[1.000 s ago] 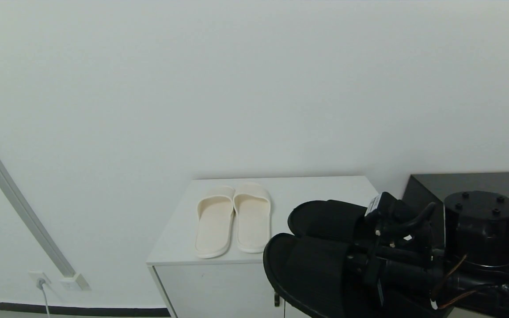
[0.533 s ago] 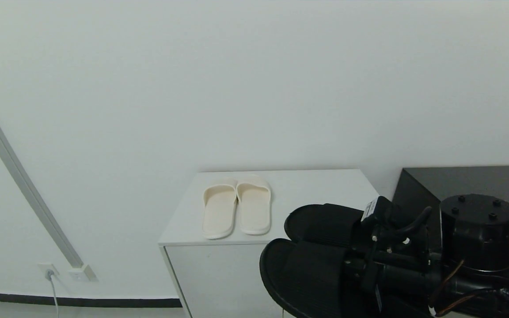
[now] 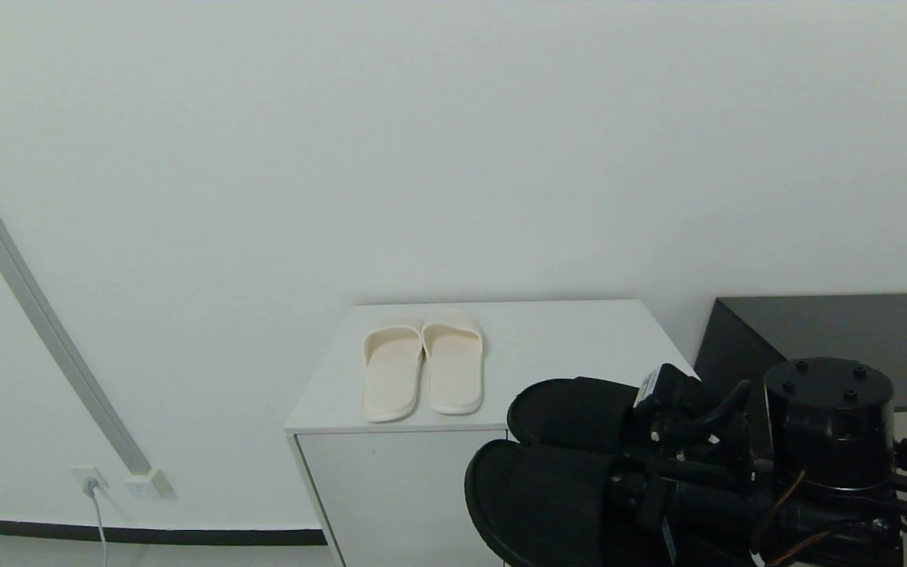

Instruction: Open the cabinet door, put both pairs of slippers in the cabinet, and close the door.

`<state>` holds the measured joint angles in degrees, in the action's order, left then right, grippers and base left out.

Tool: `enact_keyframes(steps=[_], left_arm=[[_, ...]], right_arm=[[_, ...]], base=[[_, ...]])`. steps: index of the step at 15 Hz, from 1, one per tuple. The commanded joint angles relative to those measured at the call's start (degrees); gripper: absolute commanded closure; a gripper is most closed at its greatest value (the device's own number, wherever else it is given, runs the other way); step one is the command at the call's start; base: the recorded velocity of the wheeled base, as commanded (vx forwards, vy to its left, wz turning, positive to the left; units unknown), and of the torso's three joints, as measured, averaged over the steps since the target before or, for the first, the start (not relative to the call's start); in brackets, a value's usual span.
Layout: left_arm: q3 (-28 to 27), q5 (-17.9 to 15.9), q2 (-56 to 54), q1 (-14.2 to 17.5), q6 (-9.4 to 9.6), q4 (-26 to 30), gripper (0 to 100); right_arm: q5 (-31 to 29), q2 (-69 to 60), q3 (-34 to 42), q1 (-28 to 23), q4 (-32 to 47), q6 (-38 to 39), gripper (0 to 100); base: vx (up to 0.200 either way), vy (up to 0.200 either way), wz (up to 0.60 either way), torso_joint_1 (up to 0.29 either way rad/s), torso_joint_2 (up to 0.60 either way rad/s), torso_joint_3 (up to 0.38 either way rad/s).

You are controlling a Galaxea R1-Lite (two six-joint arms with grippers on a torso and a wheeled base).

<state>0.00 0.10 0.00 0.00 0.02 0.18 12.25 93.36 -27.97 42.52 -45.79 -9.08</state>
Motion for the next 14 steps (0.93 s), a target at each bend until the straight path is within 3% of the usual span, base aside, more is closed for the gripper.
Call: enact_keyframes(steps=[1,5,14], left_arm=[[-0.09,0.08,0.09,0.00,-0.02,-0.01,100],[0.00,0.08,0.00,0.00,0.06,-0.01,100],[0.00,-0.01,0.09,0.00,0.06,-0.01,100]], right_arm=[[0.05,0.34,0.10,0.02,0.00,-0.06,100],[0.05,0.34,0.46,0.02,-0.09,-0.15,100],[0.14,-0.02,0.81,0.63,-0.09,-0.32,100]], base=[[0.000,0.000,0.00,0.000,0.00,0.000],[0.000,0.000,0.00,-0.024,0.05,0.029],[0.000,0.000,0.00,-0.184,0.44,0.250]])
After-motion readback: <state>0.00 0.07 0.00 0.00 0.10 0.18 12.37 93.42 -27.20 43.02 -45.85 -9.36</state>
